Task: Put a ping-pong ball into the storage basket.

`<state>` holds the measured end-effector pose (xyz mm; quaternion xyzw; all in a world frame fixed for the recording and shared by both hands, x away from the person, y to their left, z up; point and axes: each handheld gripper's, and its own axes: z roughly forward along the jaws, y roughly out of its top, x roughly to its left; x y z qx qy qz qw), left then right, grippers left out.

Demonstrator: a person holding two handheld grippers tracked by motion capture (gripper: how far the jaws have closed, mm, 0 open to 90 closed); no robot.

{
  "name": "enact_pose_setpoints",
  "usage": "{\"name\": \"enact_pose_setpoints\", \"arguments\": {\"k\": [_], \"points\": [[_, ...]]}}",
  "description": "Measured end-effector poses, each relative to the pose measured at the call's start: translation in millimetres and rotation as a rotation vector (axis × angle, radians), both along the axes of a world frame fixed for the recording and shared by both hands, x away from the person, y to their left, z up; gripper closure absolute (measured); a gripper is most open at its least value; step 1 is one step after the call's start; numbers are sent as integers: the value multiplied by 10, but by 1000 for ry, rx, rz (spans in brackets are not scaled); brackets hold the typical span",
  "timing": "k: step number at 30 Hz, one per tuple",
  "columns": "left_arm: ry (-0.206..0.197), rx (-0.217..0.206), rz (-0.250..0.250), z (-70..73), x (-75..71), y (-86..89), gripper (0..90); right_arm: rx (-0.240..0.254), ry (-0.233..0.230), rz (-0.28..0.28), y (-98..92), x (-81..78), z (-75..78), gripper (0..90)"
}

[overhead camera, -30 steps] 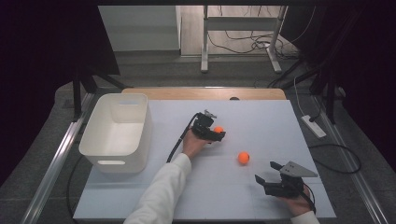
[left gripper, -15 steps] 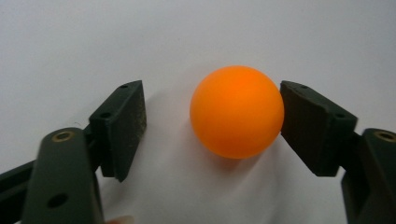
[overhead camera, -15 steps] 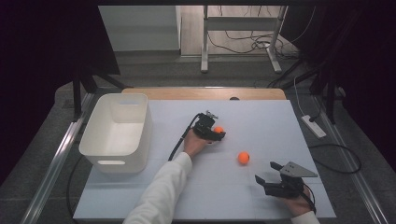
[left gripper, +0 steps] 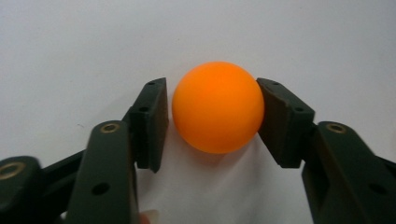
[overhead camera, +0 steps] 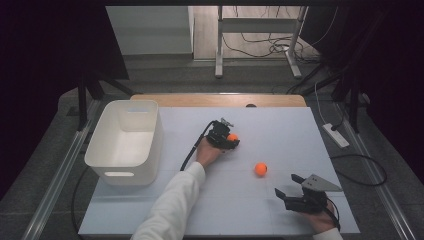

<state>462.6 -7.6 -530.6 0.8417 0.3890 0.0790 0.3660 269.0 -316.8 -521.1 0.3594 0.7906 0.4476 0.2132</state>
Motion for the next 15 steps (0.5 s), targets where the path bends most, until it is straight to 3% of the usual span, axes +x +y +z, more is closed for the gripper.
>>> {"name": "enact_pose_setpoints", "arguments": {"k": [15], "points": [[-10, 0, 21, 70, -7, 51, 506, 1, -5, -6, -17, -11, 15, 171]]}}
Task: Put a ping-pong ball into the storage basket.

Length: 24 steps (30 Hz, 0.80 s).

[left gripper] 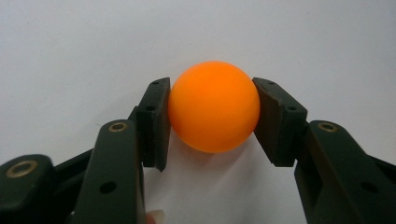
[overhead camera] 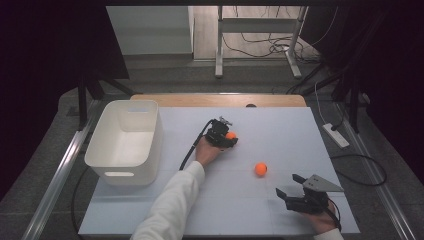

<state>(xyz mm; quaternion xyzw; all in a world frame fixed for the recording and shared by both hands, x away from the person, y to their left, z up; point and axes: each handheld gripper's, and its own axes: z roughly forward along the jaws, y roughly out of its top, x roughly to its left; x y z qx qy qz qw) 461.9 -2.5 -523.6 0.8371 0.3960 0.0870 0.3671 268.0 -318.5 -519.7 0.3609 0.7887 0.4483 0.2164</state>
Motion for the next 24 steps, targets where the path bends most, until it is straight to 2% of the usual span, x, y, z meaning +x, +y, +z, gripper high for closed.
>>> {"name": "enact_pose_setpoints", "arguments": {"k": [8, 16, 20, 24], "points": [[-5, -11, -11, 98, -62, 59, 507, 3, 2, -4, -8, 6, -5, 170], [-35, -12, -50, 273, -171, 80, 507, 12, 8, -14, -11, 0, -8, 170], [-38, -28, -67, 334, -205, 120, 506, 16, -1, -20, -28, -31, 8, 171], [-34, -88, -90, 452, -276, 215, 506, 28, 5, -49, -93, -78, -1, 173]]}}
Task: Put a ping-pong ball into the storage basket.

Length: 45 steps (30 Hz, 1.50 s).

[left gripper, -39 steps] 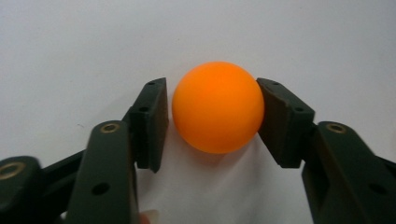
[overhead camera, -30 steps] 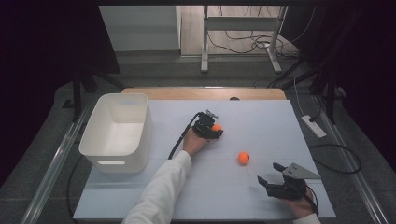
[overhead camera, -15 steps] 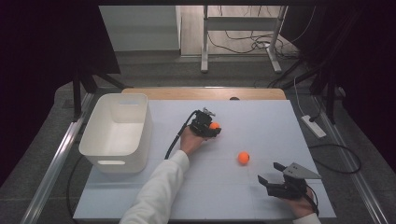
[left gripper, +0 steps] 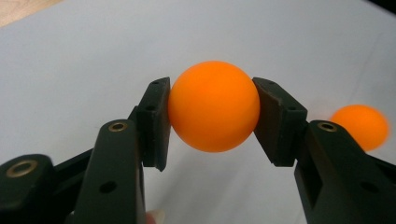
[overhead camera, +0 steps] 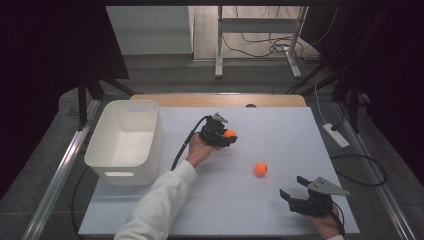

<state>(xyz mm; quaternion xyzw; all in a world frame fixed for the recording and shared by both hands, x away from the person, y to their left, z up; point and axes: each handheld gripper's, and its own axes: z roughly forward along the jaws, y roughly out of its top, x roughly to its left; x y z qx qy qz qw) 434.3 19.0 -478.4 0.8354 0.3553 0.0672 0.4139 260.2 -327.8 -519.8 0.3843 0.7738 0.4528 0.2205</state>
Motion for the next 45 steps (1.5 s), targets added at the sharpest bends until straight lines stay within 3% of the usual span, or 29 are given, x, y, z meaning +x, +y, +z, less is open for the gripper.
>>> {"name": "enact_pose_setpoints", "arguments": {"k": [6, 19, 27, 35, 40, 45], "points": [[-27, -50, -19, 142, -75, 24, 506, -4, 5, -15, -14, -27, -11, 173], [-42, -68, 4, 298, -168, 162, 506, 4, 8, -30, -37, -80, -13, 174], [-59, -81, 8, 403, -303, 245, 505, 0, 10, -27, -40, -66, -10, 174], [-93, -99, 36, 505, -524, 466, 505, 6, -2, -24, -47, -65, 35, 174], [-93, -108, 64, 523, -593, 604, 505, 7, -11, -22, -50, -72, 60, 174], [-117, -121, 73, 550, -678, 687, 505, 7, -14, -27, -54, -63, 70, 175]]}}
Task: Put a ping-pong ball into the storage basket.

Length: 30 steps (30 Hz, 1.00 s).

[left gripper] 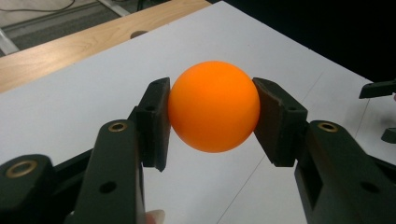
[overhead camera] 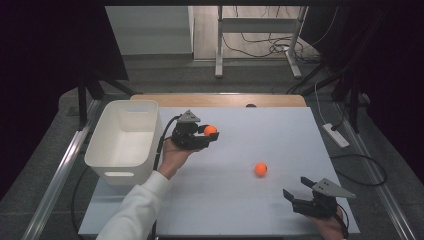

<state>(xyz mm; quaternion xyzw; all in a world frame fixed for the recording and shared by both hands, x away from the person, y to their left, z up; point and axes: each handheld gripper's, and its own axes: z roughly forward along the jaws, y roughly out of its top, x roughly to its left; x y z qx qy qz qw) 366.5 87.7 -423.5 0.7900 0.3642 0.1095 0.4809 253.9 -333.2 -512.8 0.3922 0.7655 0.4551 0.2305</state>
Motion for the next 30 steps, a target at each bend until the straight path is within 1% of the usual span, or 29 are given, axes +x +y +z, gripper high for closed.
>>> {"name": "enact_pose_setpoints", "arguments": {"k": [5, 10, 20, 30], "points": [[-12, 1, -1, -6, -50, 11, 505, -1, 1, 0, 9, 11, -2, 175], [-25, 8, 0, 18, -84, 17, 505, -3, 2, 2, 14, 11, -3, 175], [-40, -4, 8, 64, -124, 51, 505, 14, 4, 2, 6, 11, 3, 174], [-55, -19, 19, 100, -168, 111, 505, 8, 6, 3, 23, 21, -2, 174]]}}
